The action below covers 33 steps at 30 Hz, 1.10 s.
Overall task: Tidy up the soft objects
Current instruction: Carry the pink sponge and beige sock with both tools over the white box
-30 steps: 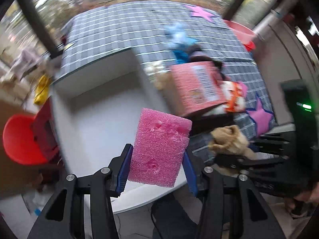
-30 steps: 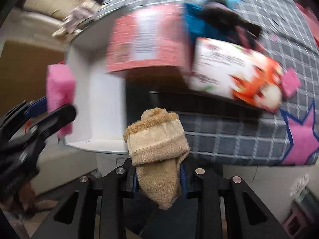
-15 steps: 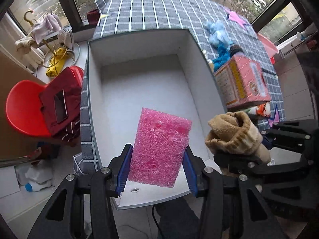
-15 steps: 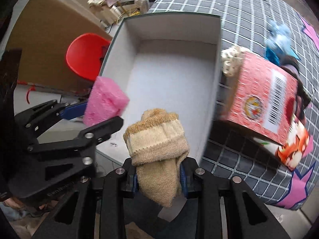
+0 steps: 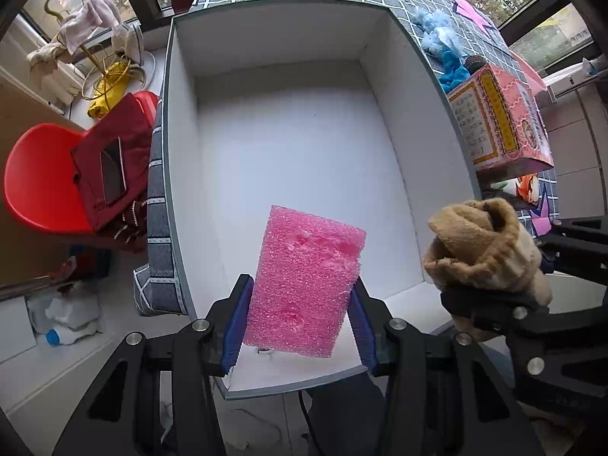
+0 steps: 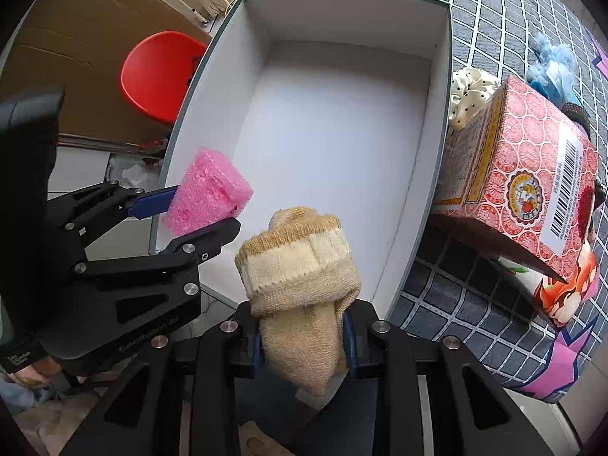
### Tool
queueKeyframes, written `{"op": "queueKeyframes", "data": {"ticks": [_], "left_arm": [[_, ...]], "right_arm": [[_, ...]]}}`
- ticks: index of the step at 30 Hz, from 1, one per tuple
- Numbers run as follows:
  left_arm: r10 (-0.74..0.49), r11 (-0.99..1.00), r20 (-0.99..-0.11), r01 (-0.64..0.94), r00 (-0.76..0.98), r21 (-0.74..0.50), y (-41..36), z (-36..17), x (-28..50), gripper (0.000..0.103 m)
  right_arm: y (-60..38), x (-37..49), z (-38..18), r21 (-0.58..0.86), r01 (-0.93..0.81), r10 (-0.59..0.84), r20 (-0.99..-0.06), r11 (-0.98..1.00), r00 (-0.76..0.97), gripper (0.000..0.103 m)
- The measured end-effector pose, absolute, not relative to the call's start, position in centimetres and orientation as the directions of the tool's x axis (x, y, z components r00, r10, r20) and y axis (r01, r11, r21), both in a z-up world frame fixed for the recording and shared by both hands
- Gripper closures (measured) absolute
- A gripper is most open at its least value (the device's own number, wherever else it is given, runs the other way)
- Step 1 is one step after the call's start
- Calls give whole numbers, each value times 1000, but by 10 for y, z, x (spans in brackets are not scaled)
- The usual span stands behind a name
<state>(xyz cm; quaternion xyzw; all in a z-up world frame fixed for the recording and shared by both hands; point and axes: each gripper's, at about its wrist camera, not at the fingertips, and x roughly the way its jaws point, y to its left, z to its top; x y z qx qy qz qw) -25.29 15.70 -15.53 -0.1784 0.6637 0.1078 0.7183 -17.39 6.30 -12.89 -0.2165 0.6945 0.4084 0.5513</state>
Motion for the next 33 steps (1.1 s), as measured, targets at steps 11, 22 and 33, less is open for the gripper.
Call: {"op": "queueKeyframes", "data": {"ticks": [11, 22, 33], "left_arm": [[-101, 917, -994, -384, 48, -112, 159, -177, -254, 51], [-87, 929, -996, -358, 27, -91, 155, -190, -255, 51], [-80, 934, -996, -346, 31, -86, 156, -187, -255, 51]], "right_arm": [[66, -175, -132, 331, -741, 138, -940, 584, -310, 71], [69, -176, -139, 334, -736, 130, -938, 589, -322, 71], [72, -177, -142, 346, -727, 141, -934, 594, -329, 71]]}}
